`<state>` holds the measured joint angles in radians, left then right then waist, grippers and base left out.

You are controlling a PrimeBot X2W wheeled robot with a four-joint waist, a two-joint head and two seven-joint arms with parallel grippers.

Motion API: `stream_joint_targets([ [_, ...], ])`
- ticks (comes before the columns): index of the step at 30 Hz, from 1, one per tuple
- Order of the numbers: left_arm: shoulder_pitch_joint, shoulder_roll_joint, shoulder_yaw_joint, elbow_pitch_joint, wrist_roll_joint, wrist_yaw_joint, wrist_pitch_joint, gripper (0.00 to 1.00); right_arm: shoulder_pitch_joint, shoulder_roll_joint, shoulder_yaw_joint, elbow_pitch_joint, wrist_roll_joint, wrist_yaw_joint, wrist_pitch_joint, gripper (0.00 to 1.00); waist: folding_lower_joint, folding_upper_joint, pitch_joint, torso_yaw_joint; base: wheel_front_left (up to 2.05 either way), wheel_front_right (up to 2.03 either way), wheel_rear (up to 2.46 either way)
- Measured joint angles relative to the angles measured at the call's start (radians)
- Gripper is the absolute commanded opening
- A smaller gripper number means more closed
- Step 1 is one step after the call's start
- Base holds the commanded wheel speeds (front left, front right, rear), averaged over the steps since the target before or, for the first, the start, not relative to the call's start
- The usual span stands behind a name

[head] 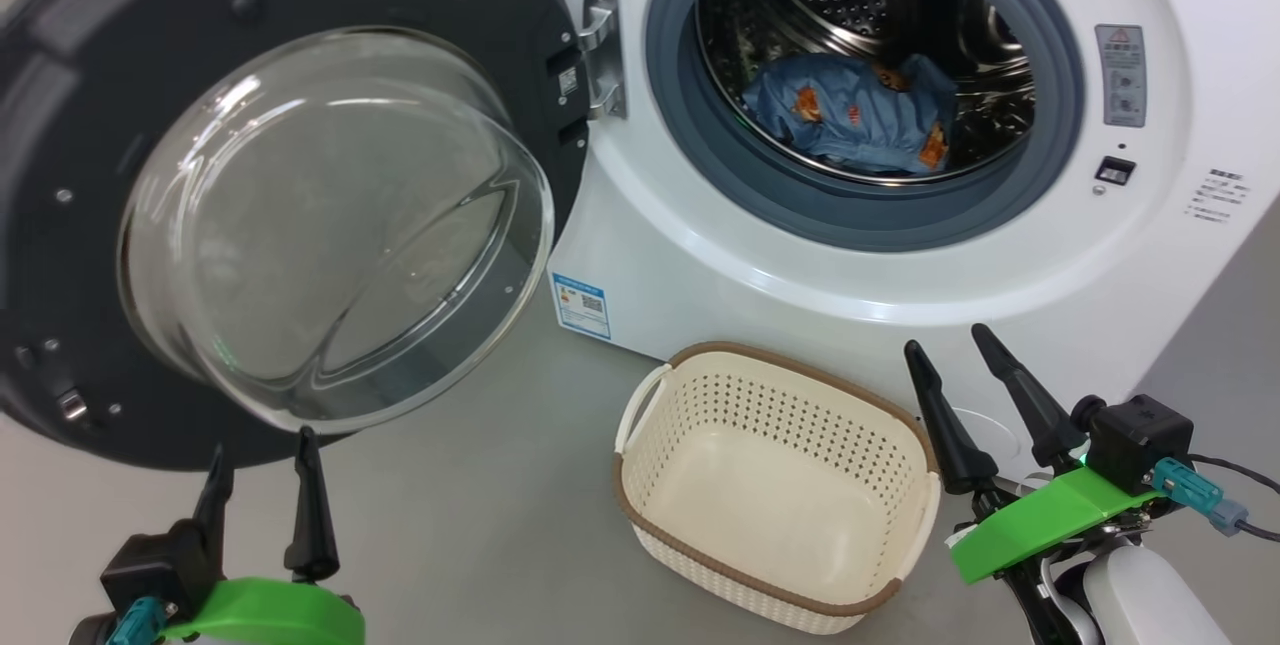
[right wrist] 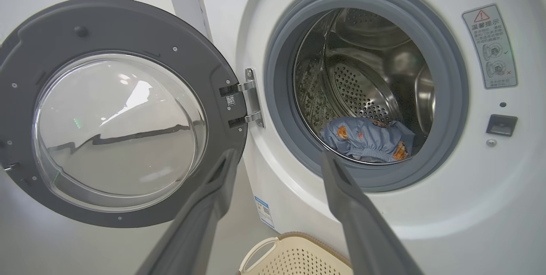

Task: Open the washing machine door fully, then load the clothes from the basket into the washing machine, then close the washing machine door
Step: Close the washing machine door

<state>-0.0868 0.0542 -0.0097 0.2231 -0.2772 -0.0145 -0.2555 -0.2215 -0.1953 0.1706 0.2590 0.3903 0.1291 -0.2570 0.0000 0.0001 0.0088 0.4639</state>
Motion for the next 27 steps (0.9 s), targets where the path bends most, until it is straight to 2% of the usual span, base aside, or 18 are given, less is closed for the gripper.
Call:
stream_joint_targets([
  [11, 0.005, 0.0, 0.001, -0.004, -0.001, 0.0, 0.0, 1.0, 0.001, 0.002, -0.003, 0.0, 0.0, 0.0, 0.0, 1.0, 0.0, 0.0, 0.0, 0.027, 0.0, 0.0, 0.0],
  [26, 0.007, 0.017, 0.018, -0.021, -0.003, 0.001, 0.0, 1.0, 0.001, 0.001, 0.005, 0.001, 0.0, 0.0, 0.0, 1.0, 0.0, 0.0, 0.005, 0.01, 0.0, 0.0, 0.0],
  [27, 0.007, 0.021, 0.018, -0.027, -0.003, 0.001, 0.0, 0.93, 0.001, 0.001, 0.006, 0.001, 0.0, 0.0, 0.0, 1.0, 0.0, 0.0, 0.005, 0.008, 0.0, 0.0, 0.0],
])
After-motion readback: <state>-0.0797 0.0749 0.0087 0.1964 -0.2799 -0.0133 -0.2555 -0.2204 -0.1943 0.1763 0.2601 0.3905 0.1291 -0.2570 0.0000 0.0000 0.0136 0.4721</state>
